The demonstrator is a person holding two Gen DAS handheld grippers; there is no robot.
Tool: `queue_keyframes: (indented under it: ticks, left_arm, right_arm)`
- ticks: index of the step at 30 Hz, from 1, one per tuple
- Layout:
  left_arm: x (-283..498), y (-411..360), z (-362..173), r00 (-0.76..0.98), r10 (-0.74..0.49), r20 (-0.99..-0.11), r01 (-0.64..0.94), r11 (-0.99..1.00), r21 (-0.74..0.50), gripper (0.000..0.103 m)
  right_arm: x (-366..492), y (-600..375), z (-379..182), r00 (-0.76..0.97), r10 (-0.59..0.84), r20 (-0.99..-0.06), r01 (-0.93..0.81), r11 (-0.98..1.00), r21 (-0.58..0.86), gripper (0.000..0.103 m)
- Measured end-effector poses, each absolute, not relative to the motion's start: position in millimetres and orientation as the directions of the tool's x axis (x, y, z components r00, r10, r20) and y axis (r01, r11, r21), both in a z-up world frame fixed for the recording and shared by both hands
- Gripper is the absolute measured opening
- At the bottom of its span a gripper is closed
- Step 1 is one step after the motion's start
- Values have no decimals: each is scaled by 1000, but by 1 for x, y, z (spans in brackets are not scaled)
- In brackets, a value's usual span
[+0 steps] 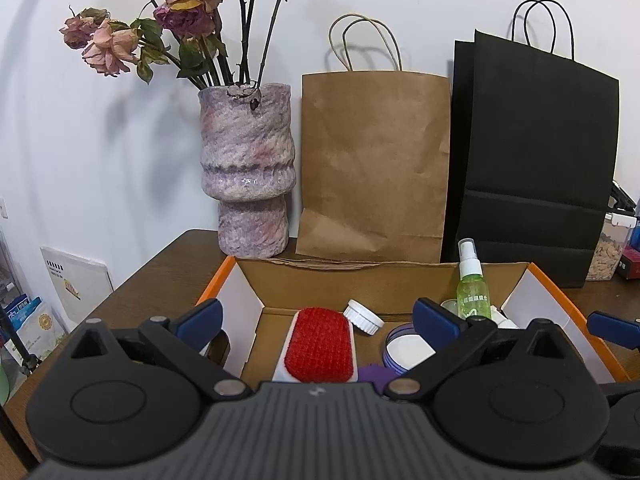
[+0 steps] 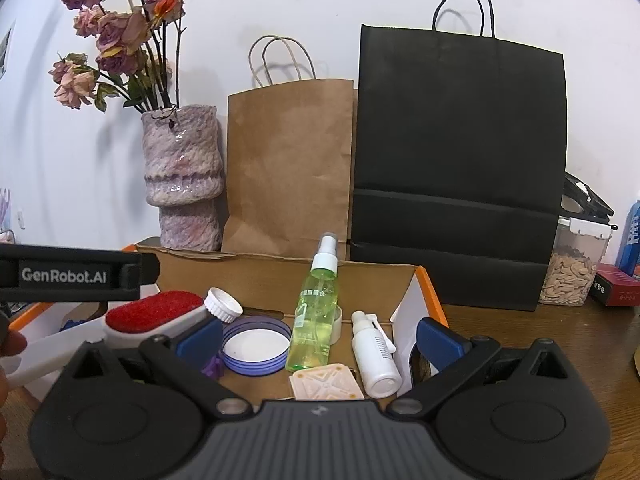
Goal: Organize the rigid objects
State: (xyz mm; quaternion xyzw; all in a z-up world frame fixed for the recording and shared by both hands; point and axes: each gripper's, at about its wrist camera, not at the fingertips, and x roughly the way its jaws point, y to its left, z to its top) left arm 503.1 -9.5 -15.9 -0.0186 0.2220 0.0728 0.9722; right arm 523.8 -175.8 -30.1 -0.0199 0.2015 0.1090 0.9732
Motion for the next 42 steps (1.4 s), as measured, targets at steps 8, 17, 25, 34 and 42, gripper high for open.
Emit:
queue_keyframes:
  ticks: [8, 17, 25, 34, 42]
  left_arm:
    - [501, -9, -13, 893, 130, -431, -147, 989, -8, 103]
    - [489, -11, -7, 903, 125, -411, -143, 990, -13, 103]
    - [472, -6, 0, 910, 120, -398, -143, 989, -28, 103]
    - [440, -4, 9, 922, 103, -374, -124, 992, -32, 103]
    - [400, -2, 19, 934, 81, -347, -102, 994, -43, 103]
  right_arm:
    - [521, -179, -28, 899, 204, -388, -217, 976, 12, 103]
    - [513, -180, -24, 902, 212, -375, -222, 975, 17, 103]
    - [498, -184, -20, 907, 214, -362, -222, 975, 22, 103]
    - [467, -187, -11, 913, 223, -341, -229, 973, 24, 103]
    - [431, -194, -1, 916, 227, -330, -227, 973, 40, 103]
